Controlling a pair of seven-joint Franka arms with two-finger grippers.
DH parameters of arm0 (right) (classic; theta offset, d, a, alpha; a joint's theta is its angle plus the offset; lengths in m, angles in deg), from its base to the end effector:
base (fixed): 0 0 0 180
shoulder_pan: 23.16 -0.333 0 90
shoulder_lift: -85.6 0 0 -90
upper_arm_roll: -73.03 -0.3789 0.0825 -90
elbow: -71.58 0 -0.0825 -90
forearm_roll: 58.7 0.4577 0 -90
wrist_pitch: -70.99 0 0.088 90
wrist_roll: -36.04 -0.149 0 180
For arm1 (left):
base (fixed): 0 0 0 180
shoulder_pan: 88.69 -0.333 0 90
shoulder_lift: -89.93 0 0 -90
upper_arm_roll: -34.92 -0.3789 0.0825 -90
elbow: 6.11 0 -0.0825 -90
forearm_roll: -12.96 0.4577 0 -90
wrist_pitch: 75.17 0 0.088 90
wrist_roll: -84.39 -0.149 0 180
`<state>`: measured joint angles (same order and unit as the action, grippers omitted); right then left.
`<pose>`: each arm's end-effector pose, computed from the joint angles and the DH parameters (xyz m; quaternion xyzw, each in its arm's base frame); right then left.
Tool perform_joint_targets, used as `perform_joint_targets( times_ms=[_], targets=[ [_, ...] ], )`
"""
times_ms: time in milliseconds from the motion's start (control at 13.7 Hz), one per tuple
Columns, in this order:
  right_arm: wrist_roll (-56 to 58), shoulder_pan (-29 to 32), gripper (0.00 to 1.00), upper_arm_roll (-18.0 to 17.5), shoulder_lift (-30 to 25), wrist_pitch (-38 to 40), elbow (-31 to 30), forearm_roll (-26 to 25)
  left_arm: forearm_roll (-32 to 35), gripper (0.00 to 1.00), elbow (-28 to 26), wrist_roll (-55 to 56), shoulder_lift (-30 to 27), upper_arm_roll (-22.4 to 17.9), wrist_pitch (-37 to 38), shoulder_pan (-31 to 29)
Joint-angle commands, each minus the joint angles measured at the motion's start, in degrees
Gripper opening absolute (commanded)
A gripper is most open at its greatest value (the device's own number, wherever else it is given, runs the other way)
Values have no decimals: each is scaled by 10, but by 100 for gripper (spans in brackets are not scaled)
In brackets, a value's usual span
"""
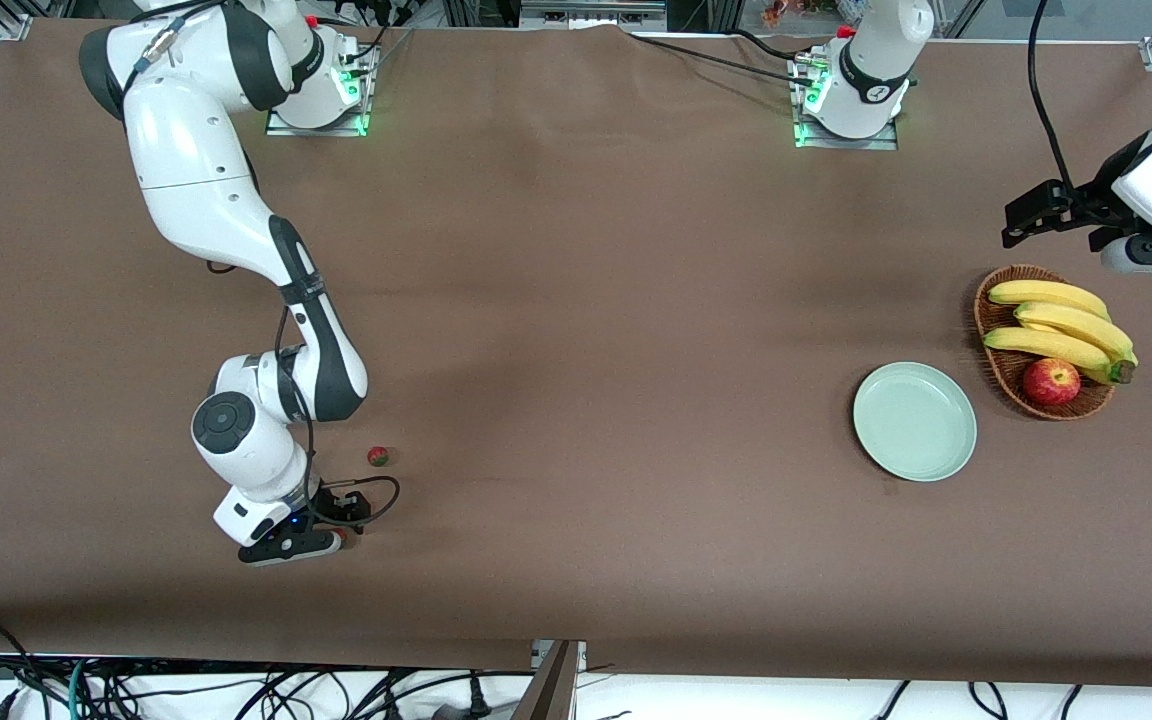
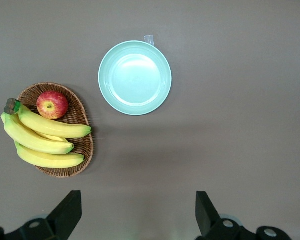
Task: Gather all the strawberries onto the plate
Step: 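Close the right gripper on the strawberry and lift it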
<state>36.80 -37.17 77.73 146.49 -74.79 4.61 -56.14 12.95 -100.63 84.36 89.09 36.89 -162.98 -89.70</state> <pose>0.8971 0.1707 0.1166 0.9827 0.0967 0.1581 0.0050 0.6112 -0.0104 0.6088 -0.9987 0.0086 0.0512 0.0006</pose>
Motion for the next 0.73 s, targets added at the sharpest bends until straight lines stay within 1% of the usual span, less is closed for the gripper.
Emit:
perform_joint_targets(
  times_ms=[0, 218, 364, 437, 510, 655],
  targets=[
    [13, 6, 47, -4, 13, -1, 25, -9, -7, 100, 19, 1, 8, 0, 17, 0],
    [14, 3, 20, -4, 12, 2, 24, -10, -8, 100, 19, 1, 8, 1, 24, 3],
    [13, -1, 8, -6, 6, 10, 24, -9, -7, 100, 19, 0, 10, 1, 25, 7],
    [9, -3, 8, -12, 2, 29, 25, -8, -8, 100, 19, -1, 14, 1, 25, 7],
    [5, -4, 7, -28, -9, 57, 25, -9, -9, 100, 19, -1, 15, 1, 24, 7],
    [-25, -5, 8, -45, -29, 132, 37, -9, -9, 100, 35, 1, 24, 1, 26, 10]
  ],
)
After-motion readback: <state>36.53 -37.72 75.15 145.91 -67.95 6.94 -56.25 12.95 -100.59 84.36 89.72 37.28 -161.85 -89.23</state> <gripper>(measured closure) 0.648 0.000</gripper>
